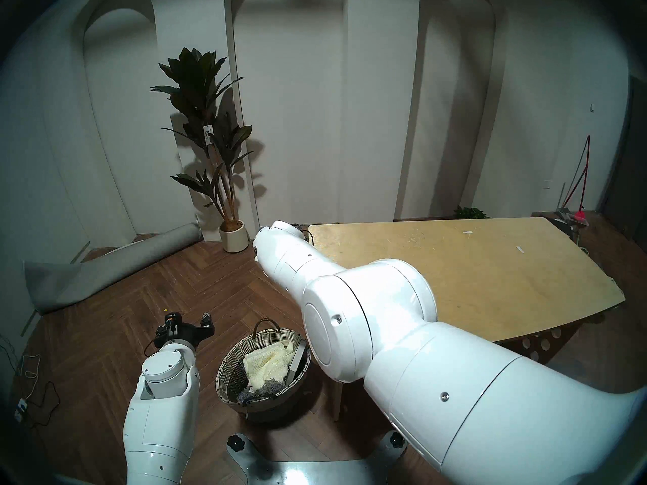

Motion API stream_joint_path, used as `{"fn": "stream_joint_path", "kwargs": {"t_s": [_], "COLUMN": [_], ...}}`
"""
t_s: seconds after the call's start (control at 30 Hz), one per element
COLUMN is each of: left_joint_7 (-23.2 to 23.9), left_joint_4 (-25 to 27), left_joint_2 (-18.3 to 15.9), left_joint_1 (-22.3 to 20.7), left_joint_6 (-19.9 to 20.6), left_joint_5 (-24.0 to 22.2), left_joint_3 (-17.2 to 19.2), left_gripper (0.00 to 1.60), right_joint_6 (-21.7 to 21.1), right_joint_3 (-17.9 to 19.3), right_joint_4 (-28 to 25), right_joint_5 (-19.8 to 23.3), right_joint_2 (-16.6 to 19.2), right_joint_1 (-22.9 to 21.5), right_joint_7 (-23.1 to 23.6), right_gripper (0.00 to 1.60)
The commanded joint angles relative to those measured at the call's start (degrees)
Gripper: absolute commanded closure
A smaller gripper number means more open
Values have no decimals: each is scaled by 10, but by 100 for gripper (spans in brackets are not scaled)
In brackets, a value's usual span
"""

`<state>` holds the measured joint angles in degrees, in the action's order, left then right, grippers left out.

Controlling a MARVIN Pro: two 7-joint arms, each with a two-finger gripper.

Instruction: Load the items into the basket from the rear

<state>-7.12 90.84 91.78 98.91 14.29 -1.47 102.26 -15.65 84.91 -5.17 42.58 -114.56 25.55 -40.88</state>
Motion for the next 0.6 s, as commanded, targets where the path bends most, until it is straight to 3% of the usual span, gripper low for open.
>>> {"fn": "stream_joint_path", "kwargs": {"t_s": [0.0,0.57], "left_joint_7": [-4,-17], "left_joint_4": [12,16], "left_joint_2": [0,6], "left_joint_1": [2,6], "left_joint_6": [-6,-9], "left_joint_5": [0,-3], "left_joint_3": [3,13], "left_gripper": [0,0], "right_joint_6": [-28,-78], "right_joint_3": [-7,-27], "right_joint_4": [-7,-16], "right_joint_5": [11,34], "right_joint_2": [-4,-4], "right_joint_1": [4,11], "right_joint_7": [16,45], "right_gripper": [160,160]}}
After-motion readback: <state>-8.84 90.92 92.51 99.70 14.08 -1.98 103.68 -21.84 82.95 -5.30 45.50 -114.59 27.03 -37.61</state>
